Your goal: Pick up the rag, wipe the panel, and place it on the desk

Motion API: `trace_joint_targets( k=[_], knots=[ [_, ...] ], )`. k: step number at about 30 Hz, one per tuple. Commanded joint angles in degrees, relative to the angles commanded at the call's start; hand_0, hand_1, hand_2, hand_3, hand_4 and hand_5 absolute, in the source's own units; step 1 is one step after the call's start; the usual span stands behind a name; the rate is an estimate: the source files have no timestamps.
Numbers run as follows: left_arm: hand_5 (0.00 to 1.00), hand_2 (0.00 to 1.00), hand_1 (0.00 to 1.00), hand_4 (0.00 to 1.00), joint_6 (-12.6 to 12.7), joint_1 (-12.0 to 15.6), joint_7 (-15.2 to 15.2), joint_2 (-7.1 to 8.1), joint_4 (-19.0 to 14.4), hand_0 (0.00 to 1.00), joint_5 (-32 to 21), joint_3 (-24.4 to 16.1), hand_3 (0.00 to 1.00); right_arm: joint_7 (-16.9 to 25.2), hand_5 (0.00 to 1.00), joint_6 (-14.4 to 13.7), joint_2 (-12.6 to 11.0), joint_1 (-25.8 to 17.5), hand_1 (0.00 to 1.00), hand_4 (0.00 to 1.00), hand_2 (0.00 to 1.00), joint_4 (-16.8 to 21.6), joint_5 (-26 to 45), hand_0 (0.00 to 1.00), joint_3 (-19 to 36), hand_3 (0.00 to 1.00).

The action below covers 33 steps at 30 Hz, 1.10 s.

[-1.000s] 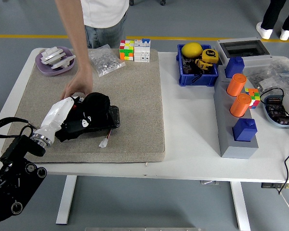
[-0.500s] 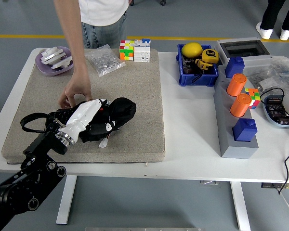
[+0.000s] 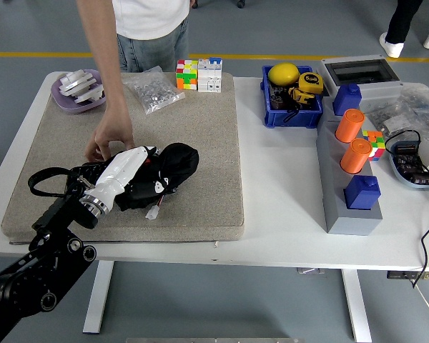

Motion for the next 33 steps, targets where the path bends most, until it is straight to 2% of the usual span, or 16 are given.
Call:
trace_joint_targets(
  k=[11,23,33],
  knots=[
    [0.002,0.543,0.269,0.524,-0.2,3.2,0.2,1.96,-0.9,0.262,1.1,-5.7,0.512,-0.1,0.456,-0.2,0.0,-0.1,0.674,0.981,0.680,0.0,-1.4,0.813,1.7,0.595],
    [0.002,0.542,0.278,0.526,-0.3,6.2,0.1,4.06,-1.2,0.264,2.0,-12.6,0.511,0.0,0.456,-0.2,0.1,-0.4,0.674,0.981,0.681,0.0,-0.3,0.813,1.0,0.595],
    [0.002,0.543,0.283,0.524,-0.6,8.5,-0.4,4.67,0.4,0.264,3.4,-19.3,0.514,0.0,0.455,-0.2,0.2,-0.4,0.674,0.980,0.681,0.0,-0.6,0.813,1.4,0.595]
  ],
)
